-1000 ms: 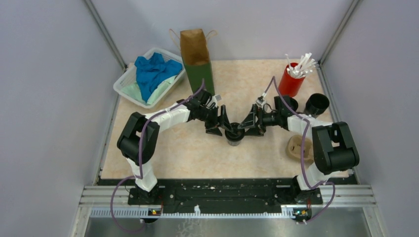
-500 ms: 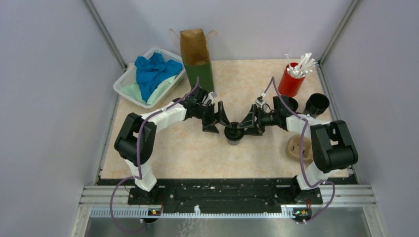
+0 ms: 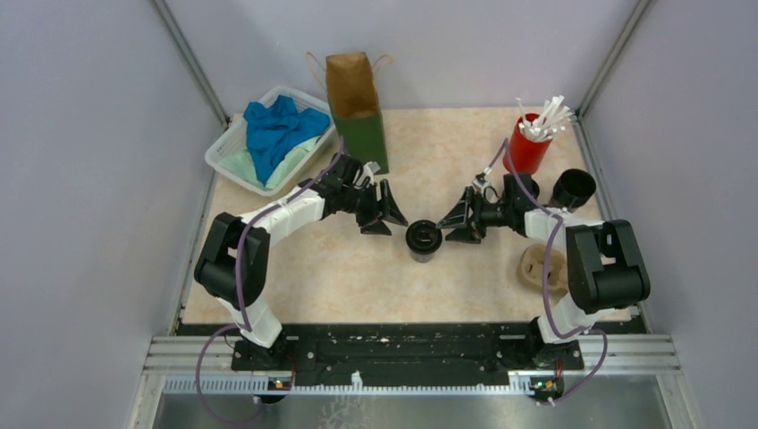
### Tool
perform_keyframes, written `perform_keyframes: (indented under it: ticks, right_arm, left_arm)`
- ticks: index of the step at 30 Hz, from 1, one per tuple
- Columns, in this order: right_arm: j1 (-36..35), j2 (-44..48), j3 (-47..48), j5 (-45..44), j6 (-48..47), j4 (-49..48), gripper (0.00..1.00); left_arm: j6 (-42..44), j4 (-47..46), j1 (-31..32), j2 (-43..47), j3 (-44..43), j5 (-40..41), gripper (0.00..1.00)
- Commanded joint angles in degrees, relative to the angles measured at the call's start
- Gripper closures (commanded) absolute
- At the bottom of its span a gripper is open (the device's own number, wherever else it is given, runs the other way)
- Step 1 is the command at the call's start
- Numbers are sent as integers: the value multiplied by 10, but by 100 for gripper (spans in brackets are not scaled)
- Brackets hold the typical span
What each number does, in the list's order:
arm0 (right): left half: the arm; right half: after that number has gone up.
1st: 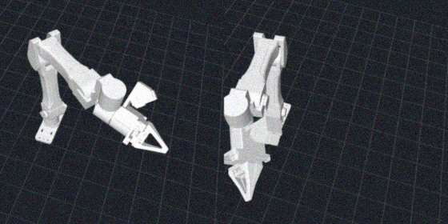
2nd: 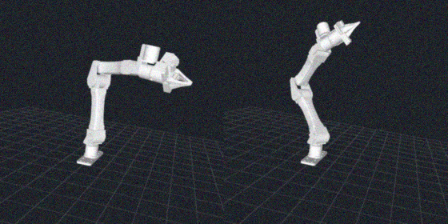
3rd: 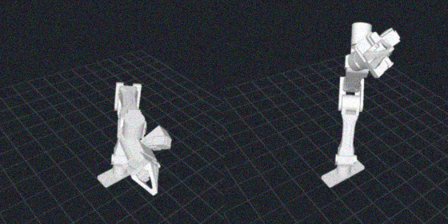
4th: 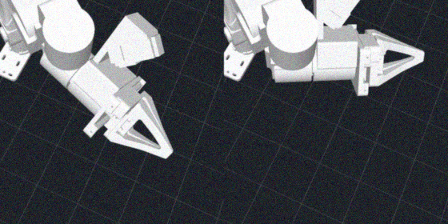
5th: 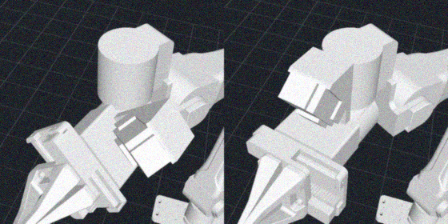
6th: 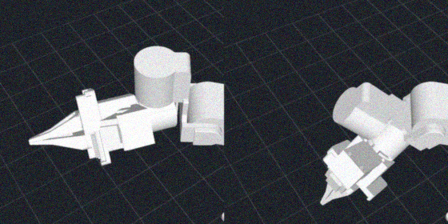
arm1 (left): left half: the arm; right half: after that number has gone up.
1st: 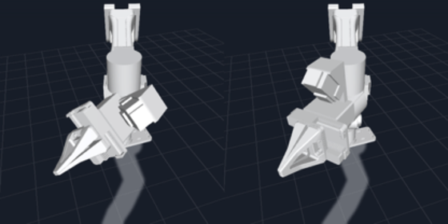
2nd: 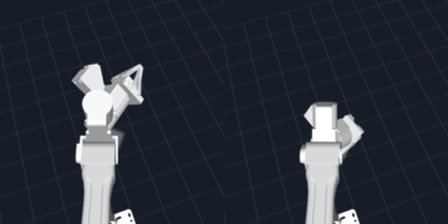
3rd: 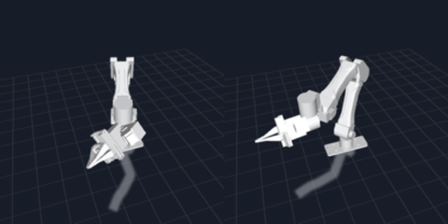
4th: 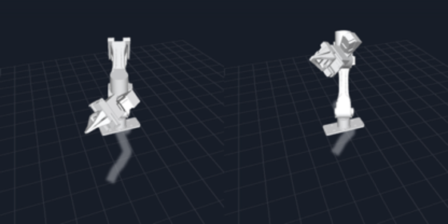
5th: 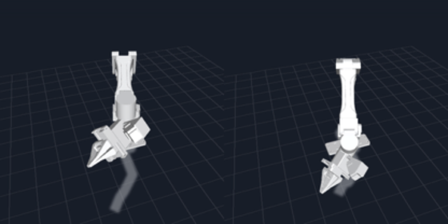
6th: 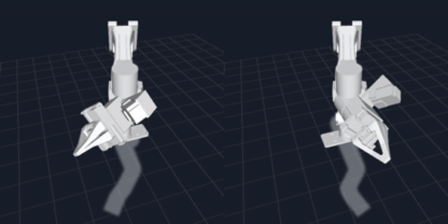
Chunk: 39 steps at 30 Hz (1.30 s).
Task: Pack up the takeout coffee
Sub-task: Close the cup lid on the coffee cup.
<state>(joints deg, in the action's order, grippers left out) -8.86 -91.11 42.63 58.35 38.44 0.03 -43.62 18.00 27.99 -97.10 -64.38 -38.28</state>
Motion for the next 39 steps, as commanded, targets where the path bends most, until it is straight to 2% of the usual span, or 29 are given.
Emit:
perform_keyframes:
  ticks: [1, 4, 10, 15, 17, 19, 33, 35, 37, 39]
  right_arm:
    - [2, 9, -3, 5, -11, -3, 35]
    - [2, 4, -5, 3, -5, -13, 42]
    - [2, -4, -8, 5, -1, -25, 50]
    - [2, 2, -14, 10, 7, -32, 50]
    - [2, 9, -14, 12, 13, -36, 46]
    - [3, 19, -14, 11, 17, -35, 41]
    - [22, 50, -12, 15, 7, -3, 31]
    - [25, 50, -11, 13, 1, 10, 32]
    - [31, 51, -19, 13, 1, 10, 40]
    - [33, 51, -27, 13, 1, 6, 43]
  left_arm:
    - [-3, -27, -3, -2, 2, -10, 33]
    - [-3, -33, -2, -13, -3, -16, 38]
    - [3, -18, 3, -29, -6, -14, 47]
    - [8, -16, 9, -28, 6, -12, 49]
    - [8, -15, 9, -26, 9, -11, 49]
    - [8, -14, 9, -21, 13, -6, 48]
    - [13, 9, 10, 6, 6, 12, 40]
    - [13, 12, 10, 12, 7, 15, 39]
    - [9, 9, 10, 15, 10, 13, 37]
    - [6, 6, 10, 19, 12, 10, 35]
